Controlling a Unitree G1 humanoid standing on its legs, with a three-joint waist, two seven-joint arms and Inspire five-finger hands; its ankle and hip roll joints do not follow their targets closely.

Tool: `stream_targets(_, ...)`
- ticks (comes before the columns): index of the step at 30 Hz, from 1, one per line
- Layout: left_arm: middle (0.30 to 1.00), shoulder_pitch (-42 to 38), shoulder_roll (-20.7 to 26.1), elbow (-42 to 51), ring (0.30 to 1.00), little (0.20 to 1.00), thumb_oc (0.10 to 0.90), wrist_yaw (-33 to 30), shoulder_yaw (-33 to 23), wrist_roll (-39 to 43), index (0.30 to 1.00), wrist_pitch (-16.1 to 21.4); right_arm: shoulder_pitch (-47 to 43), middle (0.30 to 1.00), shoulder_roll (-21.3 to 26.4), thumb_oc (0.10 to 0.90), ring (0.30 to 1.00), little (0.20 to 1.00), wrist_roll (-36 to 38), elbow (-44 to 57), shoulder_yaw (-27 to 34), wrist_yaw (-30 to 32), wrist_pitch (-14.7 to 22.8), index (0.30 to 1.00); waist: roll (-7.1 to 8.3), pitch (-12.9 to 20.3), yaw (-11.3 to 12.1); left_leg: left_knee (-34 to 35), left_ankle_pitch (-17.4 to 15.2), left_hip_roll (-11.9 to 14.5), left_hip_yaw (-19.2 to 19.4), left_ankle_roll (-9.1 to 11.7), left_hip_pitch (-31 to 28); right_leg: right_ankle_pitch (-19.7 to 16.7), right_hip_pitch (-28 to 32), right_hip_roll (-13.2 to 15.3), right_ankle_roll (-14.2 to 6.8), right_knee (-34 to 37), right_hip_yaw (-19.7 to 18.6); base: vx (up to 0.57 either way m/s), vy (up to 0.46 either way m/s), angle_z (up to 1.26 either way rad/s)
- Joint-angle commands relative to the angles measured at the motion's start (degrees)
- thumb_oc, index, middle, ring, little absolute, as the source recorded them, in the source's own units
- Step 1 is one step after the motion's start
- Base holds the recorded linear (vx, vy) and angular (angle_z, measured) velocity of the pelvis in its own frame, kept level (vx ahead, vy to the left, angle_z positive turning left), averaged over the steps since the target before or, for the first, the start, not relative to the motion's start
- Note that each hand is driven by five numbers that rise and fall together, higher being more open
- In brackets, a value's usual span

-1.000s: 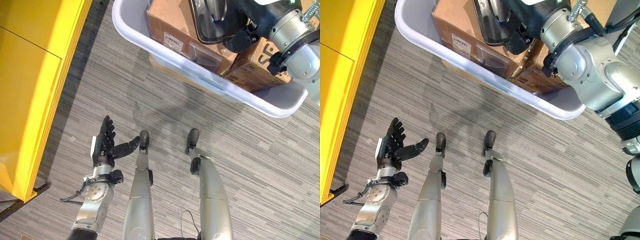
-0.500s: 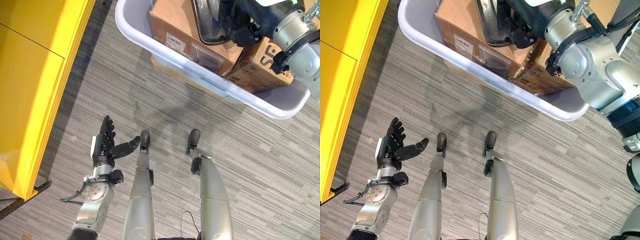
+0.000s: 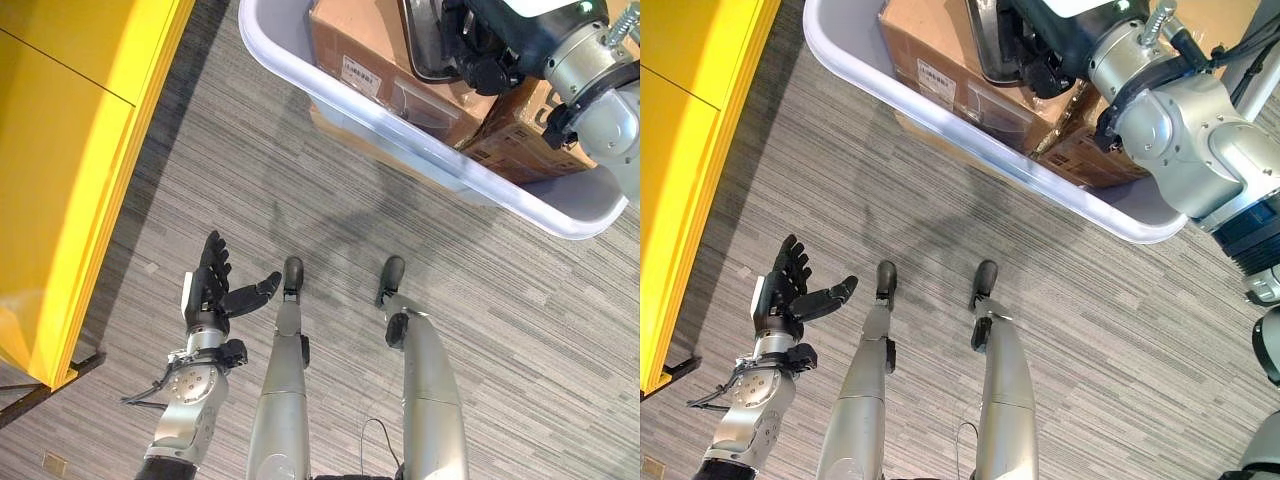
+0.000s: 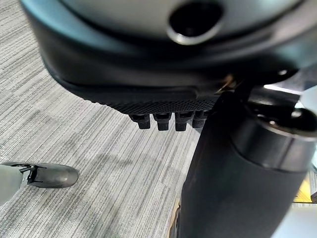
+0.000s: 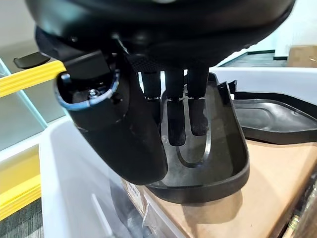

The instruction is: Move parts from the plastic box to the shelf.

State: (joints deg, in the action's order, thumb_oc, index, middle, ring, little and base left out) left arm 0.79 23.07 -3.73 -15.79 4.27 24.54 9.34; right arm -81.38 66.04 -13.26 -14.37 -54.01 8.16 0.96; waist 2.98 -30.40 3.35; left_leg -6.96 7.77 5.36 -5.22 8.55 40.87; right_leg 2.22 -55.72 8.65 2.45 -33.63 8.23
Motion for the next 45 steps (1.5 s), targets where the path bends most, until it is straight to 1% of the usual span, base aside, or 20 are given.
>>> stream_targets(1,1.0,2.3,1.6,5.1,1.0,1.0,0.9,-1.5,-2.2,1.1,1.0,5.1,-5.4,1.0,2.4,0.9,1.0,1.0,0.6,0.3,2.1,3.7,1.0,1.0,1.03,0.6,0.0,-3.6,-8.8,4.3,-1.1,0.3,-7.4,6.2,0.6,2.6,-8.1,-1.8,-5.6,0.0,0.0,0.0)
stream_targets(6,1.0,1.9,1.9,5.6,1.0,1.0,0.9,-1.1,-2.0,0.5,1.0,4.8,-1.9,1.0,3.4,0.9,1.0,1.0,1.2,2.7,5.3,3.4,1.3,1.0,1.04,0.6,-0.3,-3.3,-9.1,4.2,-0.9,0.2,-9.7,6.4,2.6,2.7,-8.1,-1.7,-5.4,0.0,0.006,0.0)
stream_targets(8,1.0,1.7,2.4,6.0,1.0,1.0,0.9,-0.6,-2.3,0.5,1.0,4.8,0.1,1.0,4.6,0.9,1.0,1.0,1.3,4.2,6.7,2.7,1.6,1.0,1.1,0.6,-0.1,-3.5,-9.6,4.1,-1.0,0.2,-12.4,6.6,5.6,3.2,-8.2,-1.7,-5.2,0.0,0.0,0.0)
stream_targets(11,1.0,1.7,2.5,5.9,1.0,1.0,0.9,-0.4,-2.4,0.6,1.0,4.7,0.9,1.0,4.8,0.9,1.0,1.0,1.4,4.7,7.5,2.5,1.6,1.0,1.11,0.6,0.0,-3.4,-9.8,4.1,-1.1,0.1,-13.4,6.7,6.5,3.3,-8.2,-1.7,-5.1,0.0,0.014,0.05)
stream_targets(12,1.0,1.8,2.7,6.3,1.0,1.0,0.9,-0.2,-2.5,0.6,1.0,4.6,2.2,1.0,5.2,0.9,1.0,1.0,1.2,5.4,8.5,2.2,1.8,1.0,1.1,0.6,0.1,-3.4,-10.1,4.0,-1.2,0.1,-15.0,6.7,8.3,3.5,-8.3,-1.6,-5.1,0.01,0.021,0.04)
stream_targets(15,1.0,2.2,3.0,6.5,1.0,1.0,0.9,0.9,-2.5,1.0,1.0,4.4,5.8,1.0,5.5,0.9,1.0,1.0,0.9,6.2,10.7,1.1,2.0,1.0,1.11,2.0,0.3,-3.1,-10.8,4.0,-1.5,-0.2,-18.1,7.0,11.9,4.0,-8.5,-0.9,-4.8,0.03,0.028,0.05)
stream_targets(16,1.0,2.2,3.1,6.5,1.0,1.0,0.9,0.9,-2.5,1.1,1.0,4.4,6.1,1.0,5.5,0.9,1.0,1.0,0.9,6.3,11.0,1.1,2.0,1.0,1.12,1.9,0.4,-3.1,-10.8,4.0,-1.6,-0.2,-18.2,7.0,12.1,4.0,-8.5,-0.8,-4.7,0.04,0.018,0.05)
stream_targets(18,1.0,2.7,3.3,6.8,1.0,1.0,0.9,1.6,-2.6,1.3,1.0,4.2,8.0,1.0,5.4,0.9,1.0,1.0,0.9,6.6,12.3,0.5,2.1,1.0,1.05,2.5,0.5,-3.4,-11.4,3.9,-1.8,-0.3,-19.4,7.2,13.7,4.1,-8.5,-0.8,-4.5,0.03,0.021,0.1)
stream_targets(19,1.0,3.2,3.6,7.2,1.0,1.0,0.9,2.2,-2.7,1.3,1.0,3.9,9.5,1.0,5.0,0.9,1.0,1.0,0.8,6.5,13.2,0.0,2.2,1.0,1.2,3.1,0.8,-4.5,-12.4,3.9,-2.1,-0.5,-20.4,7.6,14.9,4.1,-8.5,-1.2,-4.6,0.03,0.026,0.11)
stream_targets(22,1.0,3.6,3.9,7.0,1.0,1.0,0.9,2.6,-2.9,1.5,1.0,3.7,10.5,1.0,4.5,0.9,1.0,1.0,0.7,6.4,14.1,-0.3,2.2,1.0,1.44,3.3,1.0,-6.0,-13.5,3.8,-2.4,-0.6,-20.9,8.0,15.6,4.1,-8.5,-1.8,-4.6,0.01,0.006,0.01)
stream_targets(24,1.0,3.9,4.2,7.0,1.0,1.0,0.9,3.1,-3.0,1.7,1.0,3.3,12.4,1.0,3.4,0.9,1.0,1.0,-0.1,5.7,15.1,-0.9,1.9,1.0,1.62,3.7,1.2,-8.6,-15.3,3.9,-2.7,-1.0,-21.3,9.0,17.1,4.1,-8.4,-3.0,-4.7,0.0,0.0,0.0)
stream_targets(27,1.0,4.0,4.7,6.9,1.0,1.0,0.9,3.4,-3.3,1.5,1.0,3.1,13.3,1.0,2.3,0.9,1.0,1.0,-0.3,5.2,15.6,-1.4,1.9,1.0,1.58,3.8,1.4,-12.5,-17.3,3.8,-3.2,-1.5,-20.7,10.2,17.9,3.9,-8.2,-4.7,-4.9,0.0,-0.003,0.01)
stream_targets(29,1.0,4.1,4.8,7.0,1.0,1.0,0.9,3.4,-3.5,1.5,1.0,3.0,13.3,1.0,2.0,0.9,1.0,1.0,-0.4,5.1,15.5,-1.6,1.9,1.0,1.55,3.9,1.5,-13.3,-17.4,3.9,-3.4,-1.8,-20.2,10.1,17.6,3.8,-8.1,-5.2,-5.1,-0.01,0.005,0.02)
stream_targets(30,1.0,4.3,4.9,7.0,1.0,1.0,0.9,3.7,-3.7,1.4,1.0,2.9,13.6,1.0,1.7,0.9,1.0,1.0,-0.5,5.0,15.6,-1.9,1.9,1.0,1.49,3.7,1.6,-16.6,-19.3,3.9,-3.6,-2.1,-19.5,11.5,17.6,3.9,-7.8,-7.1,-5.2,0.0,0.0,0.0)
stream_targets(31,1.0,4.3,4.9,7.0,1.0,1.0,0.9,3.7,-3.7,1.4,1.0,2.9,13.7,1.0,1.7,0.9,1.0,1.0,-0.5,5.0,15.6,-1.9,1.9,1.0,1.5,3.7,1.6,-16.6,-19.4,3.9,-3.6,-2.1,-19.5,11.5,17.6,3.9,-7.8,-7.1,-5.2,0.0,0.0,0.0)
stream_targets(33,1.0,4.6,4.8,7.0,1.0,1.0,0.9,3.8,-3.9,1.6,1.0,2.6,14.1,1.0,1.0,0.9,1.0,1.0,0.1,4.6,16.0,-2.2,1.9,1.0,1.42,3.8,1.9,-20.8,-21.2,3.7,-4.2,-2.6,-17.7,13.1,17.0,4.0,-7.4,-9.9,-5.4,-0.01,0.001,-0.02)
stream_targets(36,1.0,4.8,4.8,6.7,1.0,1.0,0.9,3.9,-4.0,1.6,1.0,2.5,14.9,1.0,0.4,0.9,1.0,1.0,0.5,4.2,16.6,-2.4,1.7,1.0,1.41,4.0,1.9,-23.4,-22.4,3.4,-4.6,-2.9,-16.2,14.1,16.3,4.1,-7.2,-11.7,-5.4,0.0,0.002,0.04)
stream_targets(38,1.0,5.2,4.5,6.9,1.0,1.0,0.9,3.9,-4.0,1.8,1.0,2.3,15.6,1.0,-0.6,0.9,1.0,1.0,0.5,3.2,16.7,-2.5,1.5,1.0,1.4,4.1,2.0,-27.1,-24.1,2.9,-5.0,-3.4,-14.4,15.8,15.2,3.9,-6.9,-14.1,-5.6,0.0,0.003,0.02)
stream_targets(41,1.0,5.4,4.3,7.0,1.0,1.0,0.9,3.7,-4.2,1.8,1.0,2.2,15.7,1.0,-1.5,0.9,1.0,1.0,0.2,2.2,16.7,-2.2,1.3,1.0,1.27,4.1,2.2,-30.5,-25.9,2.6,-5.5,-3.9,-12.8,17.3,13.8,3.7,-6.5,-17.0,-5.6,0.0,0.0,0.0)
stream_targets(45,1.0,6.0,4.0,6.9,1.0,1.0,0.9,3.3,-4.5,2.2,1.0,2.1,14.6,1.0,-2.2,0.9,1.0,1.0,0.3,0.8,15.6,-1.9,0.7,1.0,1.22,4.1,2.5,-32.9,-27.1,2.1,-5.8,-4.1,-10.8,18.8,12.0,3.6,-6.0,-19.5,-5.8,0.01,-0.011,0.02)
